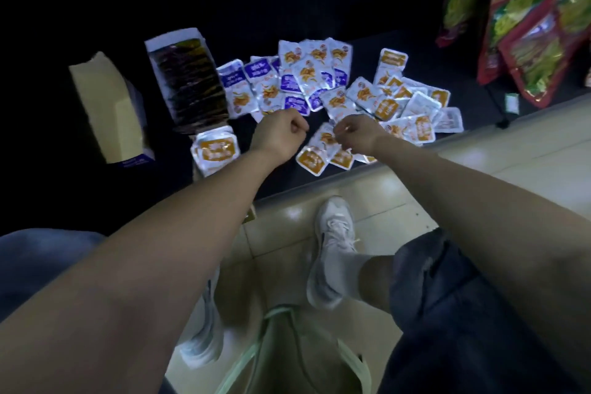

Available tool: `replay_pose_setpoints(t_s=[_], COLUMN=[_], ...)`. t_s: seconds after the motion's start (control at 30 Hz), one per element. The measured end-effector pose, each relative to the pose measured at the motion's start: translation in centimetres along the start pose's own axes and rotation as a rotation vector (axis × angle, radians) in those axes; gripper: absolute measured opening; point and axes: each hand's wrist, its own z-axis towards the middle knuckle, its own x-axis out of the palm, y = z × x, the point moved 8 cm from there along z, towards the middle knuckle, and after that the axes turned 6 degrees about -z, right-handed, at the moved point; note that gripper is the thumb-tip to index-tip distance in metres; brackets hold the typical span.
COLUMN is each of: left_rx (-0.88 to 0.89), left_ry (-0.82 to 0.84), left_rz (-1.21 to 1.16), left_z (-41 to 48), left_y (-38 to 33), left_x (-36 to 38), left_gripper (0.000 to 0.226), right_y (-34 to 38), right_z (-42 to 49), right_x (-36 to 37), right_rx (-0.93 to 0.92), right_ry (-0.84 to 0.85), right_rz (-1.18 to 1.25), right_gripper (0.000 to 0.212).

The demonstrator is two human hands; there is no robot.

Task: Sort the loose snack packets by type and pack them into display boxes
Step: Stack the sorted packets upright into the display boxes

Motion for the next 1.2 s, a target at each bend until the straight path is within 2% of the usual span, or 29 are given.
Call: replay_pose_setpoints(t_s=[0.13, 0.27, 0.43, 0.57, 0.6, 0.67, 0.77, 0.87, 0.93, 1.0, 1.2], left_rx=[-0.091, -0.217, -0.32, -0.374, -0.39, -0.389, -0.371, -0.438, -0.482, -0.507, -0.517], left_ry=[0.124, 0.187, 0.097, 0.077, 0.088, 0.116, 0.097, 0.039, 0.065, 0.124, 0.093], left_rz=[0.045, 0.112, 0.166, 0.22, 0.196, 0.145, 0.034, -0.216, -0.322, -0.384, -0.599], left_z=[2.9, 5.2, 6.4, 6.7, 6.7, 6.8, 6.5, 5.9, 5.6, 5.2, 4.5], left_y=[1.2, 4.2, 5.4, 6.2, 6.5, 6.9, 7.0, 7.4, 7.7, 7.6, 6.8], left_x=[5.8, 9.5, 11.1, 11.6, 11.9, 12.4, 12.0, 11.0, 11.0, 11.3, 10.6], left_gripper=[0.02, 0.039, 0.071, 0.079, 0.078, 0.068, 0.048, 0.039, 0.038, 0.038, 0.043], right_y=[-6.8, -9.7, -9.5, -9.0, -8.9, -8.6, -8.3, -7.8, -7.0, -6.1, -4.9], right_z=[1.6, 3.5, 4.7, 4.6, 4.7, 5.2, 5.4, 5.3, 5.0, 4.8, 5.0], right_x=[-2.5, -2.2, 0.2, 1.5, 1.6, 1.7, 2.1, 2.4, 3.1, 4.0, 4.9], right_rx=[0.173, 0.229, 0.21, 0.184, 0.175, 0.141, 0.126, 0.139, 0.15, 0.151, 0.166], right_ry=[-0.139, -0.153, -0.096, -0.097, -0.105, -0.111, -0.106, -0.123, -0.102, -0.081, 0.024], right_rz=[-0.084, -0.054, 0.033, 0.162, 0.139, 0.03, -0.017, 0.067, 0.115, 0.111, 0.208], right_gripper=[0.033, 0.045, 0.053, 0.061, 0.053, 0.022, 0.037, 0.027, 0.063, 0.083, 0.085])
